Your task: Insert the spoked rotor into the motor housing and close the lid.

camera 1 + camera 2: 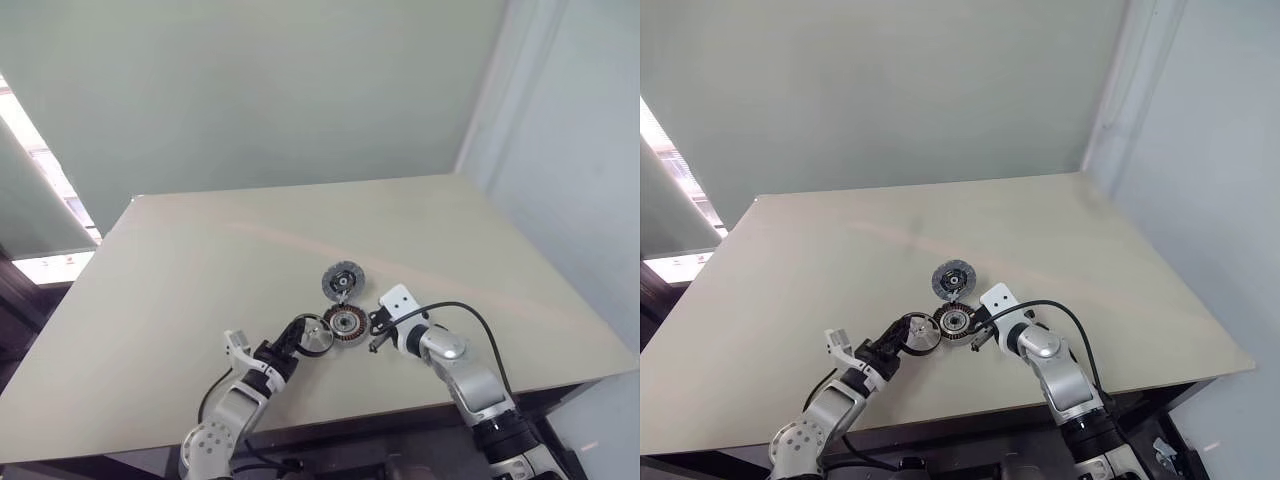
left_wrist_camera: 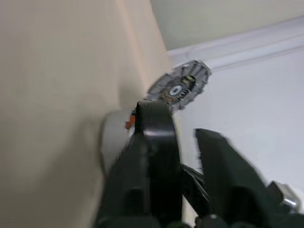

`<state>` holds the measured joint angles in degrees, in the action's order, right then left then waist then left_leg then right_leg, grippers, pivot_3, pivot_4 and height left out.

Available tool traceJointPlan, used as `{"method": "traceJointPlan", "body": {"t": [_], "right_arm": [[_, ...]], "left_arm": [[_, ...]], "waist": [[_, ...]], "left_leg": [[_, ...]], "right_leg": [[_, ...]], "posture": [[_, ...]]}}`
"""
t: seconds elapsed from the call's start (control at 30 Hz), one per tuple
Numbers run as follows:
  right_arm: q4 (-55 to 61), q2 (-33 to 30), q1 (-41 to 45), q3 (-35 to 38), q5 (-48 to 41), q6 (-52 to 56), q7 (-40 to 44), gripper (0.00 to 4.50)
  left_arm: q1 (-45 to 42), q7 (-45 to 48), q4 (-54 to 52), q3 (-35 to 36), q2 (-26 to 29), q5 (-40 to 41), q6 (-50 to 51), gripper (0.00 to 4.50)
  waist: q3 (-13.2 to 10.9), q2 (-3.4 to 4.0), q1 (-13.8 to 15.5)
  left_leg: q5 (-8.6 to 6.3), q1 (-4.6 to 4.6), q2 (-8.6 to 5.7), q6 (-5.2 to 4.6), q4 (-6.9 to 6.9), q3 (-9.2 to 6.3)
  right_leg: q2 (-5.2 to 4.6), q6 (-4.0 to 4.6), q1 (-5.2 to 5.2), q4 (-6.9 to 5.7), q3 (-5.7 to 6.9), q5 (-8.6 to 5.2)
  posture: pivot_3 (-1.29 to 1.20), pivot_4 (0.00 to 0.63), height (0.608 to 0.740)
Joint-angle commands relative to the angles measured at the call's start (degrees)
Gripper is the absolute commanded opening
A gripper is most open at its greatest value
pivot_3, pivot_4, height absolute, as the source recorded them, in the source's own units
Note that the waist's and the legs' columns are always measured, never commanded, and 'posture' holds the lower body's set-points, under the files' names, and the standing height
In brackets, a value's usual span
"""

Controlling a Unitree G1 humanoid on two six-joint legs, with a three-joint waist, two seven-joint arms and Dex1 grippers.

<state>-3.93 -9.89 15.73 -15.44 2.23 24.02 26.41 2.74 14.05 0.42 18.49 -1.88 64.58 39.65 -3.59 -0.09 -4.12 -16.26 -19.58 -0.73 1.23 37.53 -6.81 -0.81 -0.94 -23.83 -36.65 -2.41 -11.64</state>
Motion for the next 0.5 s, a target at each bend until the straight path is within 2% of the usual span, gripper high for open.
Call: {"method": "traceJointPlan", "body": {"t": [0.03,0.17,0.5], "right_arm": [[1.06,0.4,1.96,0.16,-0.48,-0.82,0.26,0.0],[0.97,0.47,2.09,0.08,-0.54,-0.89,0.34,0.0],[1.04,0.61,2.17,0.32,-0.77,-0.9,0.15,0.0]], "left_arm": [[0.45,-1.5,-2.02,0.86,1.36,-2.14,-1.13,2.84],[1.15,-1.48,-2.02,-0.36,2.09,-3.08,0.06,4.2],[1.82,-1.9,-0.85,-2.28,3.5,-6.91,2.48,4.2]], "waist": [[0.0,0.0,-0.02],[0.0,0.0,0.02],[0.0,0.01,0.01]], "left_leg": [[0.0,0.0,0.0,0.0,0.0,0.0],[0.0,0.01,0.0,0.0,-0.01,-0.01],[0.0,0.0,0.0,0.0,0.01,-0.01]], "right_leg": [[0.0,0.0,0.0,0.0,0.0,0.0],[0.0,0.0,0.0,-0.01,0.0,0.0],[-0.01,0.0,0.0,-0.01,0.01,0.0]], "posture": [[0.0,0.0,0.74],[0.0,0.0,0.74],[0.0,0.0,0.74]]}}
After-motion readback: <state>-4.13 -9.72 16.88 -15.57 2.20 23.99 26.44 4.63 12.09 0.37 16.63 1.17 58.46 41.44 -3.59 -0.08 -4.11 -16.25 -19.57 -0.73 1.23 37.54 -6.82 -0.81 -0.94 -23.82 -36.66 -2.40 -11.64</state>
